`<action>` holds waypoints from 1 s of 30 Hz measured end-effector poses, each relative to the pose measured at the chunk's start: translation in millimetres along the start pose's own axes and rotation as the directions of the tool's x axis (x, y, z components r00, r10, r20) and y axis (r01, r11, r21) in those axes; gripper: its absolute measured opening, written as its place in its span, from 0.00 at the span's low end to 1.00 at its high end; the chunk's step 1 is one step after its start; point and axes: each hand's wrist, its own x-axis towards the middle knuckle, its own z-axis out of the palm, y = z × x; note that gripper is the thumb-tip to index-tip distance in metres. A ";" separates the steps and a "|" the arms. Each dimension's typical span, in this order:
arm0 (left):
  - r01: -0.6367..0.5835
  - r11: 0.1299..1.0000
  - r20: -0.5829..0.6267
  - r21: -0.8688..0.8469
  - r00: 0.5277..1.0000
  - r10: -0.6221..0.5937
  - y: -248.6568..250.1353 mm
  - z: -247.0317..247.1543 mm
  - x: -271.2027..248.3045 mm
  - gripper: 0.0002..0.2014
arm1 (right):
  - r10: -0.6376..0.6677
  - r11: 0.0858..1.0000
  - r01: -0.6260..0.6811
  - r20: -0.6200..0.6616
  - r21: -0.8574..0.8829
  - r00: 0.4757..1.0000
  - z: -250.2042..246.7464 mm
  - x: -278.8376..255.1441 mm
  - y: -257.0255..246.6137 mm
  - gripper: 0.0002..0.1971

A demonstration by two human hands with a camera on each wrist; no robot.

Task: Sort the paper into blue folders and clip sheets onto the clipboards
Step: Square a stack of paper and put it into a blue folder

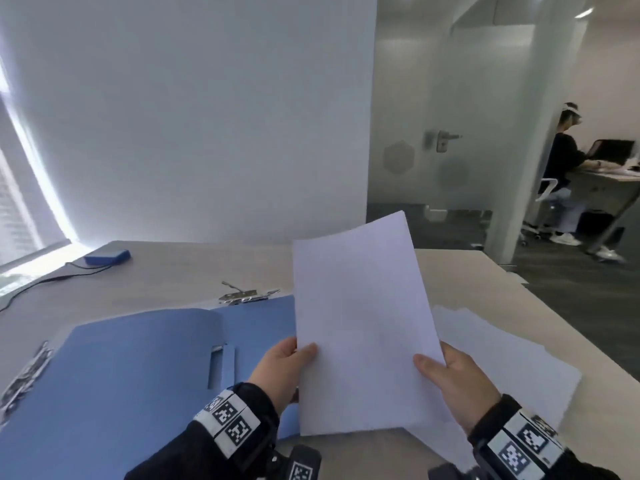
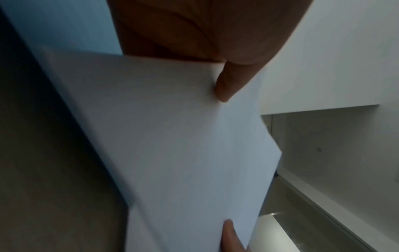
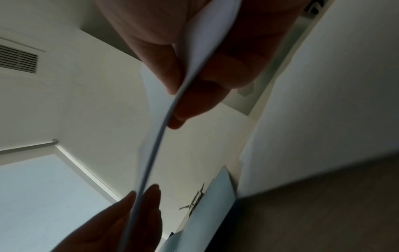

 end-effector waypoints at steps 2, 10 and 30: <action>-0.007 0.999 -0.071 0.045 0.997 0.010 1.3 -34.0 -6.6 0.08 | 0.049 0.999 -0.048 0.039 -0.010 0.998 19.0 12.5 1.8 0.08; 0.019 0.950 -0.423 0.313 0.898 0.121 5.9 -187.1 -35.9 0.04 | 0.177 0.980 -0.151 0.221 -0.130 0.959 80.3 48.1 -0.7 0.05; 0.076 0.987 -0.595 0.142 0.804 0.023 15.7 -282.9 -64.3 0.08 | 0.249 0.968 -0.231 0.241 -0.098 0.938 129.8 58.7 6.3 0.05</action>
